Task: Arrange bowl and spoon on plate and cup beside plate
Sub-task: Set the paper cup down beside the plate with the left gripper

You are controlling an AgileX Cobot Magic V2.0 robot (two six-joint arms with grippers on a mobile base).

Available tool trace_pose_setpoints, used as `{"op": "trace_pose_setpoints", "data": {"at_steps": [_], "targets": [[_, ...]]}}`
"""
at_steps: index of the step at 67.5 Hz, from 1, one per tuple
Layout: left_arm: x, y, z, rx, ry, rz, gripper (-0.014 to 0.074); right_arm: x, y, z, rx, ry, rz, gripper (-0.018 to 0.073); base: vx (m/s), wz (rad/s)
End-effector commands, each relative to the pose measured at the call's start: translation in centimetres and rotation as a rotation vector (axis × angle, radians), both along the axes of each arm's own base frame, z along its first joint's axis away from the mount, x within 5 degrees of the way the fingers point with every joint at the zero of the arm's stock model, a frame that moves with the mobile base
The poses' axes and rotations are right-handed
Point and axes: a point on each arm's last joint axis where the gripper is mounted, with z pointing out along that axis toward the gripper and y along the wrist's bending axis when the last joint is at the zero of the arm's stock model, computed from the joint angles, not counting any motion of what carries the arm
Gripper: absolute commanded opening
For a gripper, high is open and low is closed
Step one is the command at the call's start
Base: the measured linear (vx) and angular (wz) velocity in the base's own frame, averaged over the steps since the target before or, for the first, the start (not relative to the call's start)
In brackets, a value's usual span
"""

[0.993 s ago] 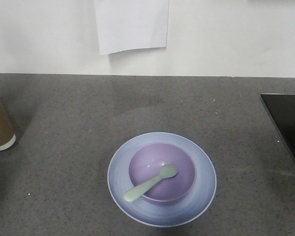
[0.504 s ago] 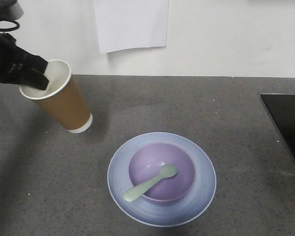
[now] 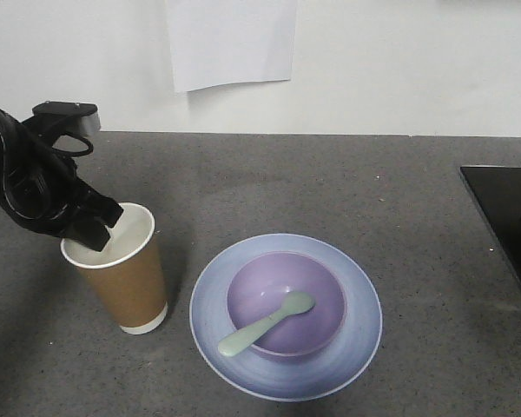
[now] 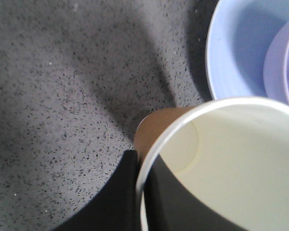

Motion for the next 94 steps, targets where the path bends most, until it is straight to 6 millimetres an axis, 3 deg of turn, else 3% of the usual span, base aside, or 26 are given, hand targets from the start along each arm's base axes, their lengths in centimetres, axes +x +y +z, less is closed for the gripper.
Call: {"op": "trace_pose_setpoints", "data": {"at_steps": [1, 32, 47, 59, 80, 94], "targets": [[-0.4, -0.6, 1.8, -0.048, -0.091, 0.001, -0.0008, 0.2, 0.0, 1.1, 0.026, -0.075, -0.005, -0.0003, 0.00, 0.00], [0.7, -0.9, 0.0, -0.038, -0.039, 0.000, -0.0007, 0.2, 0.0, 1.0, 0.024, -0.058, -0.004, -0.0003, 0.00, 0.00], [0.7, -1.1, 0.1, -0.057, -0.037, -0.006, 0.0017, 0.1, 0.0, 1.0, 0.024, -0.057, -0.004, -0.0003, 0.00, 0.00], [0.7, -1.3, 0.2, -0.086, -0.034, -0.013, 0.0095, 0.1, 0.0, 1.0, 0.024, -0.057, -0.004, -0.0003, 0.00, 0.00], [0.4, -1.3, 0.1, -0.080, -0.011, -0.023, 0.0309, 0.1, 0.0, 1.0, 0.023, -0.056, -0.003, -0.0003, 0.00, 0.00], [0.4, -1.3, 1.0, -0.082, -0.016, -0.034, 0.0363, 0.1, 0.0, 1.0, 0.023, -0.056, -0.003, -0.0003, 0.00, 0.00]]}}
